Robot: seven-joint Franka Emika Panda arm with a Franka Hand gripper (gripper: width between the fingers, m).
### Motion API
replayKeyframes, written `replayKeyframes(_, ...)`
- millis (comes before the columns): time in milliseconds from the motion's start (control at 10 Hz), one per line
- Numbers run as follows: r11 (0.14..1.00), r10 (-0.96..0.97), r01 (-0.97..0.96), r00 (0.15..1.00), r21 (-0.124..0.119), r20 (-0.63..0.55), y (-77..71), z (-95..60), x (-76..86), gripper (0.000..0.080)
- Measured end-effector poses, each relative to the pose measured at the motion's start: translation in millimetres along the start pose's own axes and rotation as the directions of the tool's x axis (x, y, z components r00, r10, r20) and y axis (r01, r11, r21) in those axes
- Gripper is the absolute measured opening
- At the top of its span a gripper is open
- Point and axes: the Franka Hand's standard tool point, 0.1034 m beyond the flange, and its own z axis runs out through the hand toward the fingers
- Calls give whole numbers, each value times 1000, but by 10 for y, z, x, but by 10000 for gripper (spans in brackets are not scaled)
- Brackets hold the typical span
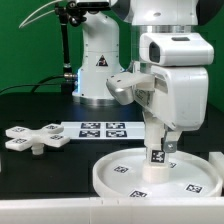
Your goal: Assemble round table
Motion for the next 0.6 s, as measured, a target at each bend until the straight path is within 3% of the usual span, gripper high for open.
replayKeyframes(200, 1000, 4, -4, 1000, 7, 0, -18, 8, -6, 610)
replayKeyframes(300, 999, 6, -6, 1000, 31, -1, -76, 30, -9, 460)
replayKeyframes(400, 999, 7, -7, 1000, 39, -1, -93, 38, -12, 412)
replayKeyframes(600, 999, 11, -10, 1000, 40, -1, -96, 40, -14, 412)
